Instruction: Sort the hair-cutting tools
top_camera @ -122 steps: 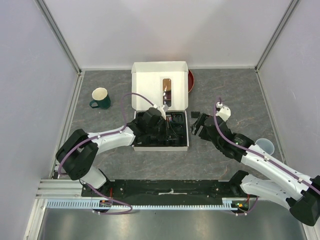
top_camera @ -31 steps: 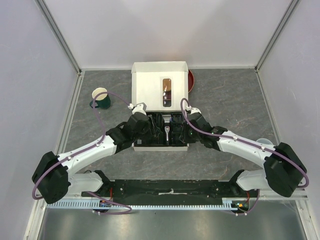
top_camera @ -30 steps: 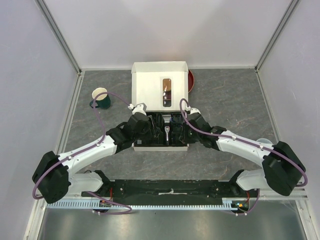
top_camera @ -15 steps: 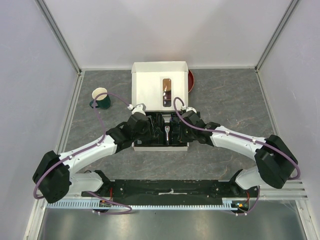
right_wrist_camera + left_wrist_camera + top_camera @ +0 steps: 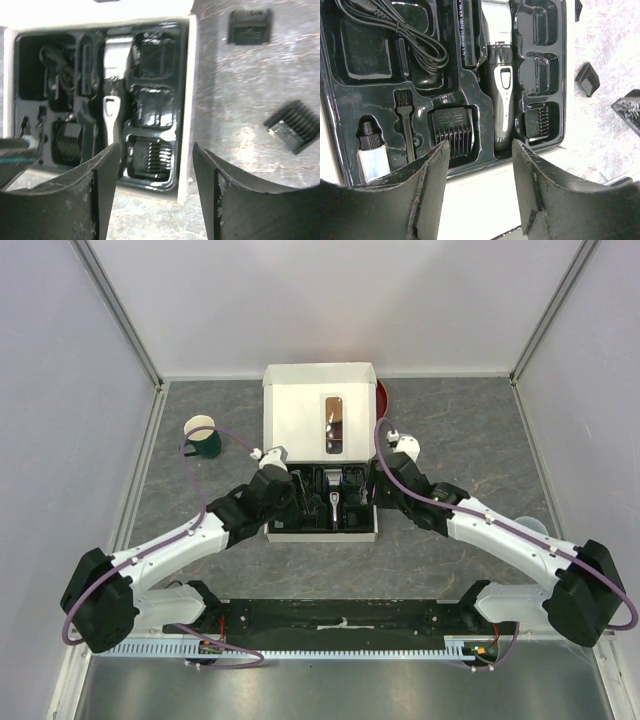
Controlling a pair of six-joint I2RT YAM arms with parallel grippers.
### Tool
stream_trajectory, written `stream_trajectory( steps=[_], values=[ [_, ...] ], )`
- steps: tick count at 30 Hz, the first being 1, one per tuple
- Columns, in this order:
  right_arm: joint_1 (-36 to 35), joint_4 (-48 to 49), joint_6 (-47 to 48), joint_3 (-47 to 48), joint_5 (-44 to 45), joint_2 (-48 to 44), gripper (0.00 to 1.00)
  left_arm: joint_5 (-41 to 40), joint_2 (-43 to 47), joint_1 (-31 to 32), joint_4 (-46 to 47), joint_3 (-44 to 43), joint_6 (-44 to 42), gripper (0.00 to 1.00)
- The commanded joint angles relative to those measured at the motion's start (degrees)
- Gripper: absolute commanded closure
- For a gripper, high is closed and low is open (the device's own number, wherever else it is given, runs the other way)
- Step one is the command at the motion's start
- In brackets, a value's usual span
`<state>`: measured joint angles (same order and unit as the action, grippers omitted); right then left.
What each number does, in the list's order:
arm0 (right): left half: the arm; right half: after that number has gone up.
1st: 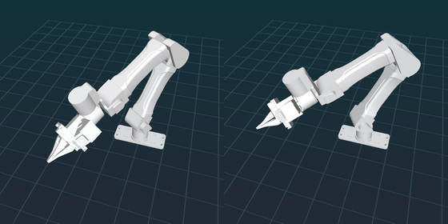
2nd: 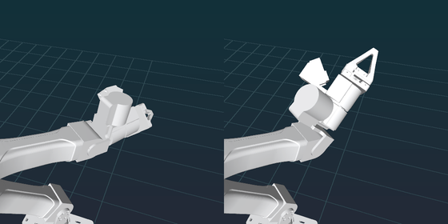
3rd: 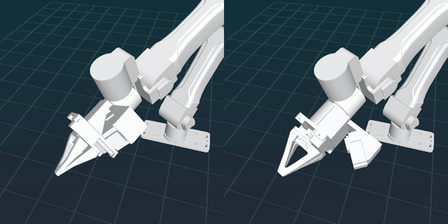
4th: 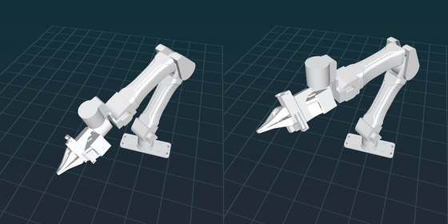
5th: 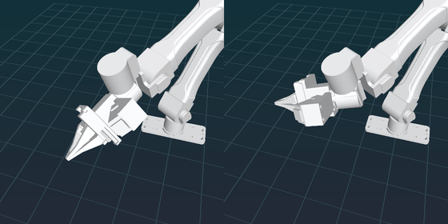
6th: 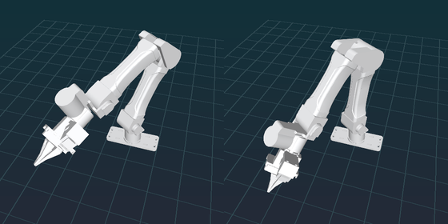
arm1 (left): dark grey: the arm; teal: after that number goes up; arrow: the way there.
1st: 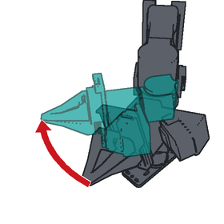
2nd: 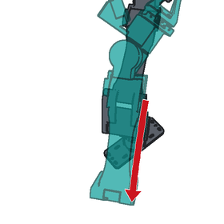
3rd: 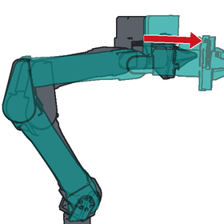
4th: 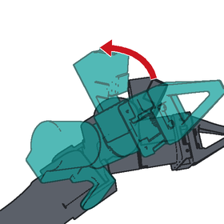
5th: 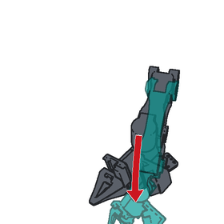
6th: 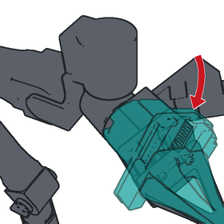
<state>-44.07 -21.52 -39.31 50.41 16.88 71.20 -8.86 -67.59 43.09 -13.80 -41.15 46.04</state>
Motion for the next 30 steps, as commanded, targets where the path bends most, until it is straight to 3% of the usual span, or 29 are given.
stream_trajectory(
  steps=[1,6,9,11,23,30],
  values=[
    [0.13,-4.22,-3.93,1.09,12.63,-1.06,0.27,-1.07,3.07,-0.29,-0.08,0.63,-1.66,0.38],
    [0.3,-8.19,-9.2,0.04,23.0,-1.85,0.11,-1.51,5.01,-0.29,-0.08,1.59,-1.74,0.26],
    [1.09,-8.36,-9.21,-0.14,23.63,-0.98,0.05,-1.33,5.63,-0.38,0.09,1.86,-2.18,0.18],
    [2.06,-8.98,-9.73,-0.05,23.72,-0.01,0.02,-1.16,6.24,-0.38,0.53,2.21,-2.36,0.03],
    [11.02,-11.79,-15.97,-0.84,21.35,12.99,0.06,1.04,7.3,-0.46,1.67,3.09,-2.89,0.01],
    [16.73,-4.6,-13.52,-4.0,13.97,16.34,0.07,1.66,6.51,-0.46,2.46,3.27,-3.15,0.01]
  ],
)
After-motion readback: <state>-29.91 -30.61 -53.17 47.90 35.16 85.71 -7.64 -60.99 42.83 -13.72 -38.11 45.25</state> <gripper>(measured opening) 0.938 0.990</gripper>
